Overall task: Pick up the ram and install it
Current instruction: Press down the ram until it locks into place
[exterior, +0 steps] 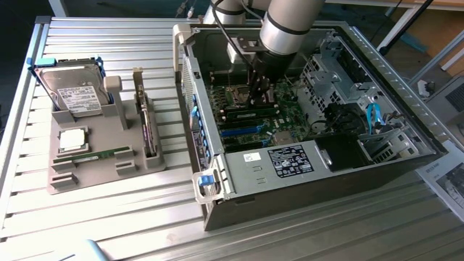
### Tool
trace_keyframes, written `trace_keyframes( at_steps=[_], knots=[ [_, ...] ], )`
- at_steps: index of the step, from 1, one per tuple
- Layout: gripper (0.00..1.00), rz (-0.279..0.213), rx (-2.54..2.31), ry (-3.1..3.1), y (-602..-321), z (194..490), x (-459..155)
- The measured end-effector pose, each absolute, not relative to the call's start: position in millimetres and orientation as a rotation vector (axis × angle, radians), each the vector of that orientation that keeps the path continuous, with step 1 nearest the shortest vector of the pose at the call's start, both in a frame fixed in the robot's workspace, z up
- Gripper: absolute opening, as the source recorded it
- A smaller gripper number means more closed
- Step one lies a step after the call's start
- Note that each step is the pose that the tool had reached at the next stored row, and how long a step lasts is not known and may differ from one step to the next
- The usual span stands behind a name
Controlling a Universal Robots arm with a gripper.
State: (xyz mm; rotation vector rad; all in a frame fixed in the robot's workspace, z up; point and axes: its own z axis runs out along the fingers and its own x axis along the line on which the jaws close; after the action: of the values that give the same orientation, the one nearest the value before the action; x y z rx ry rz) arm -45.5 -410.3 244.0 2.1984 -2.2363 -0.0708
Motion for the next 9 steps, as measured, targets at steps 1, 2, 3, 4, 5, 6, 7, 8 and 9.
trace_keyframes(
  at_steps=[1, 2, 3, 4, 5, 6, 7, 8, 9],
  knots=[
    [0.10, -0.071, 2.198, -2.237, -410, 244, -49],
    [0.10, -0.071, 2.199, -2.236, -410, 244, -52],
    [0.10, -0.071, 2.199, -2.237, -410, 244, -59],
    [0.10, -0.071, 2.199, -2.237, -410, 244, -66],
    [0.10, -0.071, 2.199, -2.237, -410, 244, -71],
    [0.10, -0.070, 2.199, -2.237, -410, 244, -74],
    [0.10, -0.070, 2.199, -2.237, -410, 244, -78],
    [0.10, -0.070, 2.199, -2.237, -410, 244, -81],
    [0.10, -0.070, 2.198, -2.237, -410, 244, -83]
  ],
)
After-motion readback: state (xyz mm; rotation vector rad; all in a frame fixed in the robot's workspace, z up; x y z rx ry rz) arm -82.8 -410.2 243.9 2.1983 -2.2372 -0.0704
